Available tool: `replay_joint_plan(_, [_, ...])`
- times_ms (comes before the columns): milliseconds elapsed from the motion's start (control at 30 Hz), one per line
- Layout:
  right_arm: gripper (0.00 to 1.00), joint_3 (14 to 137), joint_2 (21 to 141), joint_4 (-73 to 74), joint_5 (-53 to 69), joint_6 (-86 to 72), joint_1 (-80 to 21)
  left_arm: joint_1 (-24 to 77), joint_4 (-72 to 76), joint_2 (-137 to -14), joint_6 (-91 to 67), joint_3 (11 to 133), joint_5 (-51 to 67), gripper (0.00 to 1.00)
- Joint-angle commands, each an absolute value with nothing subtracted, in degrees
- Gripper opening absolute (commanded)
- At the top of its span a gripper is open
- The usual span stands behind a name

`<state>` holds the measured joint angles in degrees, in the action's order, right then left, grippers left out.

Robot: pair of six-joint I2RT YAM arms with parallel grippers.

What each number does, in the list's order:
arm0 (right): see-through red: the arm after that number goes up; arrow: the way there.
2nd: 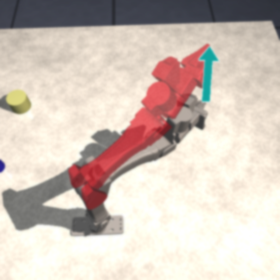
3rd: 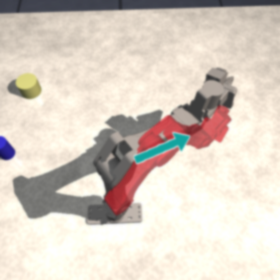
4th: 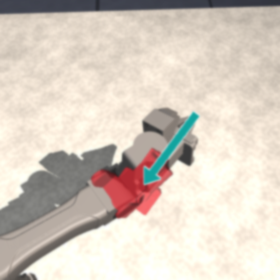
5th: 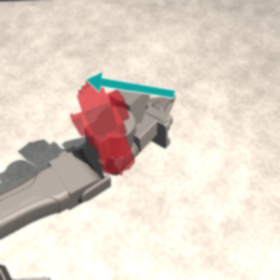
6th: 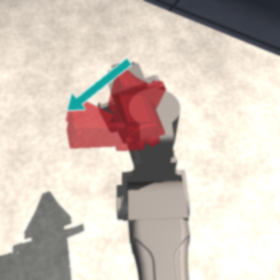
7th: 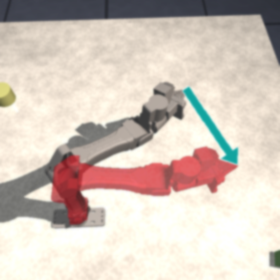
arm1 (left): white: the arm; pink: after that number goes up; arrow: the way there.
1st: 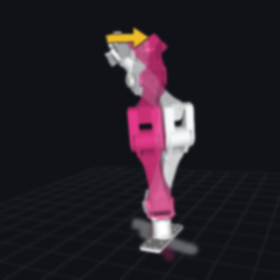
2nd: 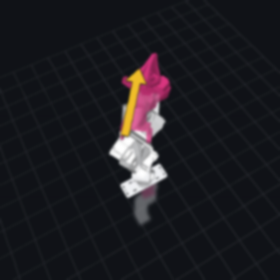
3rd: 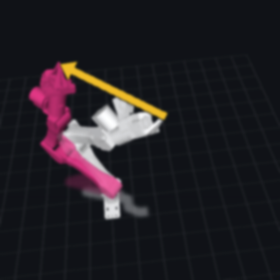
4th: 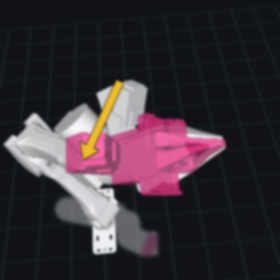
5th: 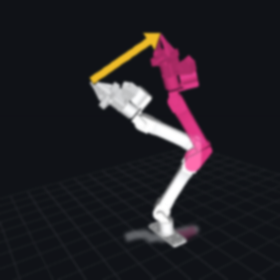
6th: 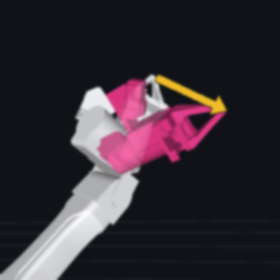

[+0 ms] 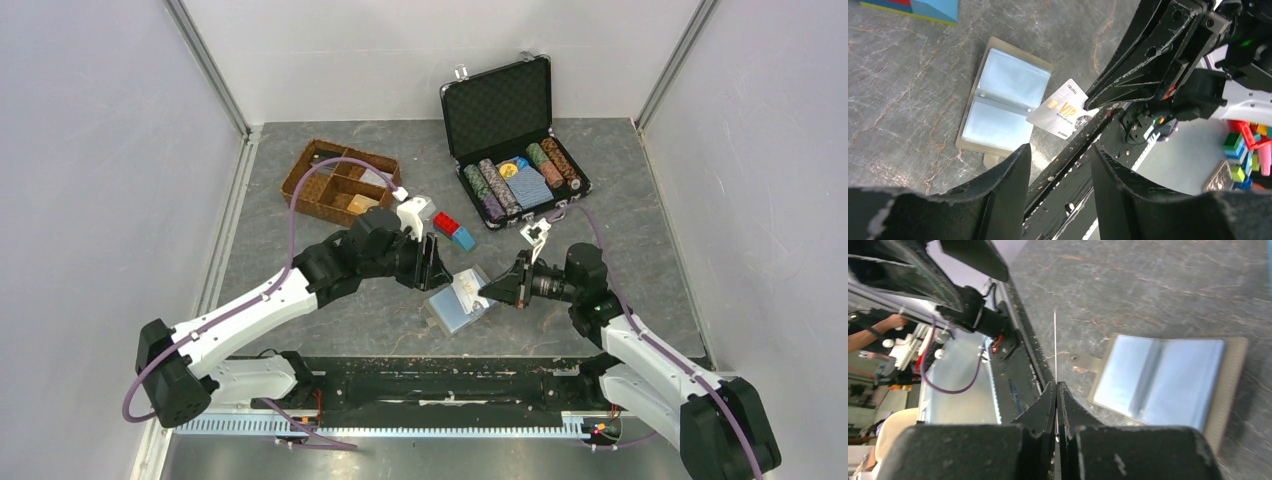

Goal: Take the credit cards out of the card holder
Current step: Remove the credit card from the card holder, then place the credit card in the storage box.

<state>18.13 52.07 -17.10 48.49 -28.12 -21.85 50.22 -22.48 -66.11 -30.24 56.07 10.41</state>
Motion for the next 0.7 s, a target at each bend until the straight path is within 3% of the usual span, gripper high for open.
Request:
replay_joint_plan(0, [0.0, 14.6, 49.9, -32.3, 55.8, -36.8, -21.9, 50.2, -22.4, -65.1, -22.8, 56.0, 17.0, 0.55])
replay_joint_plan(400, [0.0, 13.8, 48.6, -38.6, 58.2, -41.3, -24.3, 50.2, -18.6, -68.2, -23.8, 56.0, 24.9, 0.52])
replay_joint_plan(667, [0.0, 13.6, 49.3, -38.9, 57.9, -41.1, -24.4, 50.1, -14.8, -67.9, -26.5, 54.0, 28.1, 0.21])
